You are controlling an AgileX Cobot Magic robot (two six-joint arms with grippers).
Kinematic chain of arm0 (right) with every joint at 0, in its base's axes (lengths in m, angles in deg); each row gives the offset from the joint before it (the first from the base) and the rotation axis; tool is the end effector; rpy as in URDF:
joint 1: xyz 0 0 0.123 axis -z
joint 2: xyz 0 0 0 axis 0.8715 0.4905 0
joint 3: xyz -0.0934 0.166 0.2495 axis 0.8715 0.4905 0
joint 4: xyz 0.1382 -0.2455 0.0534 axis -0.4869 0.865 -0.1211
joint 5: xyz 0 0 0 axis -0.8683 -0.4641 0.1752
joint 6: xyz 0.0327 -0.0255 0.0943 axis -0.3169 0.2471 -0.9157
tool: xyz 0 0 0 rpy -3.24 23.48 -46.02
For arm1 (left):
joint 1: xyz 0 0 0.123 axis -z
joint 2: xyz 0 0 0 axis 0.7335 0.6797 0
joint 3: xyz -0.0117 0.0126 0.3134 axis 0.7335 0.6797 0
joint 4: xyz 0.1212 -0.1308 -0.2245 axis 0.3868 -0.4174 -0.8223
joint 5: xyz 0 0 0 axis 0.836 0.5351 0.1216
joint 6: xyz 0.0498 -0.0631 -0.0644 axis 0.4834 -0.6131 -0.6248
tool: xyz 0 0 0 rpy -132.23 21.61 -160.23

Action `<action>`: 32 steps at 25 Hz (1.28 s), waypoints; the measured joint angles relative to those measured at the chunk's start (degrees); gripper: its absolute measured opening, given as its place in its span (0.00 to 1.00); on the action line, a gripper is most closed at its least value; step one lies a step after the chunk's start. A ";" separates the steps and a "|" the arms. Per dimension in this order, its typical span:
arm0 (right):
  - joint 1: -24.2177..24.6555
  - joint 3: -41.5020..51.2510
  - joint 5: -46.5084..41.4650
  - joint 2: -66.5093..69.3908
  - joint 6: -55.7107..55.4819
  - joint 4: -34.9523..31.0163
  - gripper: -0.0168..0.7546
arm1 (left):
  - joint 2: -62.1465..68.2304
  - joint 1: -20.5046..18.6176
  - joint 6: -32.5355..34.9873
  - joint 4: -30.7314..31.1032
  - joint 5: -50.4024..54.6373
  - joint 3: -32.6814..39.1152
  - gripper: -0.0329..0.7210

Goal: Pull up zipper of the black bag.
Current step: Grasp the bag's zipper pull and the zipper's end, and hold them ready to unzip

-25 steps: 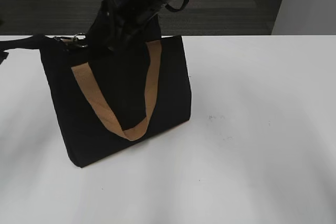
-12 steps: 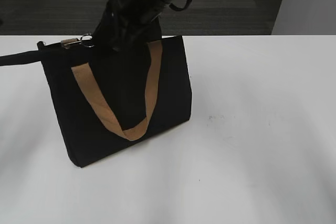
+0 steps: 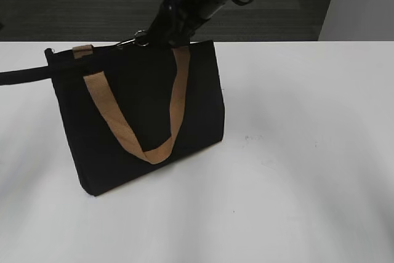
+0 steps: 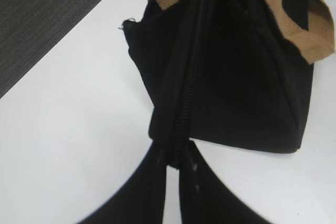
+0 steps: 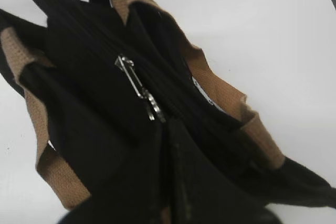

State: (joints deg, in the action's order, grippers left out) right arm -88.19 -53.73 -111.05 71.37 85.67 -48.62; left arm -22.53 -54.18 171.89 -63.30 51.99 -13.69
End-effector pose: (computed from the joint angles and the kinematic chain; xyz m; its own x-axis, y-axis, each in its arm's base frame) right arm 0.4333 0.2814 0.2759 -0.1217 -0.7021 -0.7016 -0.9615 0.2588 -0.0922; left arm 0.2120 -0.0203 0.2673 -0.2021 0.7210 -0.6628 0.6802 0.5903 0.4347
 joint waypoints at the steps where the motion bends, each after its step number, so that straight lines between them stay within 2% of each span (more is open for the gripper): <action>1: 0.35 0.00 -0.27 0.00 -0.06 0.05 0.02 | 0.00 0.00 0.00 0.27 0.00 0.00 0.08; 15: 7.76 0.00 -1.06 0.00 -0.19 0.15 0.02 | 0.00 0.00 -1.49 1.80 -0.10 0.00 0.08; 32: 7.95 0.00 -1.11 0.00 -1.02 1.60 0.02 | 0.00 0.00 -1.49 1.80 -0.58 0.00 0.08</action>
State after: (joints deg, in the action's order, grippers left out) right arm -80.24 -53.73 -112.16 71.37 84.64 -47.02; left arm -22.53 -54.18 170.41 -61.50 51.41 -13.69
